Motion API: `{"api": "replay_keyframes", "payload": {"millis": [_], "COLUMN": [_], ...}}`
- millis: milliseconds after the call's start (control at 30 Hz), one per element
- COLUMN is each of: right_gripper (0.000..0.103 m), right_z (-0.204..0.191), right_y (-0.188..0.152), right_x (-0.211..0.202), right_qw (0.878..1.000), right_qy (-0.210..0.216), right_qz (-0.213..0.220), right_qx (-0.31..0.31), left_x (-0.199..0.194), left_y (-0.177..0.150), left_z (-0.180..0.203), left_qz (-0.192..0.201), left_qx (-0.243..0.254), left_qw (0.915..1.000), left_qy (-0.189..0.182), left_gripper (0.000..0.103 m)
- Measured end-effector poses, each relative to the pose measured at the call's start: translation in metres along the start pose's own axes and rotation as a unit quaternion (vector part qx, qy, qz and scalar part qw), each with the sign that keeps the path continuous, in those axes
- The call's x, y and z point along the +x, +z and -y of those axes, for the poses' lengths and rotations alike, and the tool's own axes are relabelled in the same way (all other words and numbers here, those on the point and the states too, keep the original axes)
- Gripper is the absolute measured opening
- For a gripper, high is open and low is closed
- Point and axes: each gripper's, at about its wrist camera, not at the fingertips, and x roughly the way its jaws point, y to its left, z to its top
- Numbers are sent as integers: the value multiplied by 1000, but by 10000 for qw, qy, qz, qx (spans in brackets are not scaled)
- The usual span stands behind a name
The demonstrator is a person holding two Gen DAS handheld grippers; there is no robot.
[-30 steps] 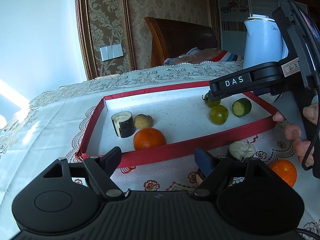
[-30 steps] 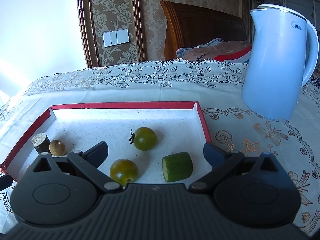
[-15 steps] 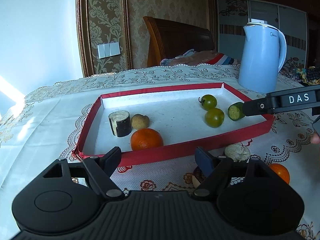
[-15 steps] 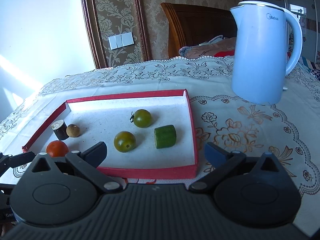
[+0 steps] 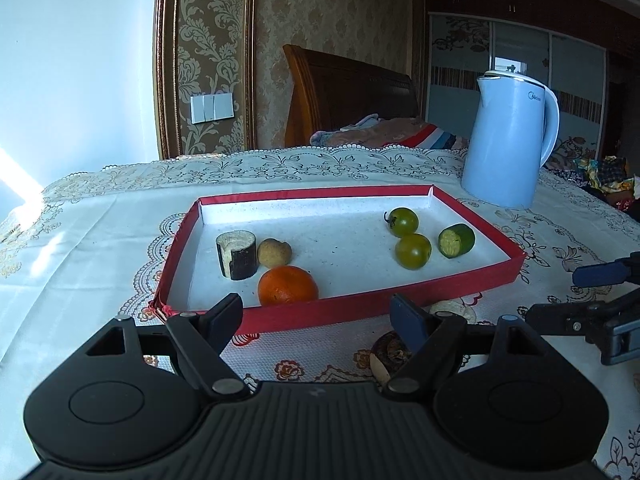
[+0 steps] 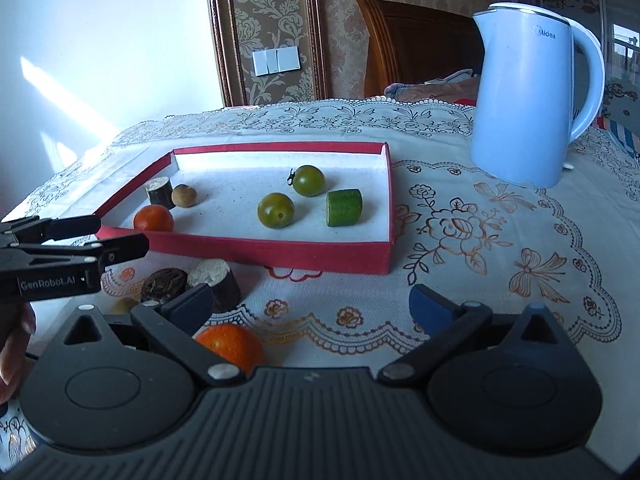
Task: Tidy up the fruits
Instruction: 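Move the left tool toward a brown round fruit while the right tool approaches an orange, then close the left tool on the brown fruit while the right tool grasps the orange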
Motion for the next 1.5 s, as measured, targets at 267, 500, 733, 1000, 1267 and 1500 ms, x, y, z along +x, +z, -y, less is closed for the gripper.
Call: {"api": "replay_keyframes", "payload": {"millis": [267, 500, 733, 1000, 1267, 1500], "right_gripper": [103, 103, 103, 103, 103, 98], "right_z": [-4, 5, 9, 5, -13, -30], "right_y": [-14, -17, -17, -18, -21, -15], "right_x": [-4, -4, -5, -3, -3, 6], "right_qw": [9997, 9998, 9998, 9997, 9979, 9966], "right_qy": [124, 107, 100, 136, 389, 288], "right_qz": [-123, -177, -156, -191, -249, -273], "right_qx": [-175, -75, 26, -9, -445, -718], "left_x": [-11, -10, 5, 9, 17, 15], "left_y": [-7, -16, -25, -25, -20, -20], "left_z": [-4, 14, 22, 18, 2, 6], "left_qz": [-156, -349, -767, -776, -773, -724], "left_qx": [35, 597, 906, 961, 636, 762], "left_qw": [9973, 9937, 9909, 9915, 9948, 9941], "left_qy": [-715, -882, -631, -419, 183, 272], "left_gripper": [81, 81, 81, 56, 49, 49]}}
